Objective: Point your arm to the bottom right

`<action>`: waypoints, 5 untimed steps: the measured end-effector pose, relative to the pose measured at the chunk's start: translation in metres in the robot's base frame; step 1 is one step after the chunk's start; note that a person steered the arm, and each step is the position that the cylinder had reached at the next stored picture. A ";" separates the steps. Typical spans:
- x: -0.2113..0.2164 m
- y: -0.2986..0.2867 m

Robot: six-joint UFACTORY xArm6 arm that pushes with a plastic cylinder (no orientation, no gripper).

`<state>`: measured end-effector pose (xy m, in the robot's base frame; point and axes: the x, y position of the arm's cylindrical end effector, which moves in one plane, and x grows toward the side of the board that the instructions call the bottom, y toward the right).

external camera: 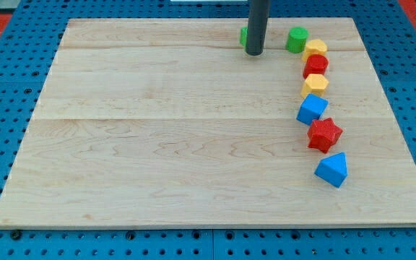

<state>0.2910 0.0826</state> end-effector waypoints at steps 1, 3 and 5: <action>0.004 0.000; 0.004 0.005; 0.022 0.005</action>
<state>0.3128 0.0879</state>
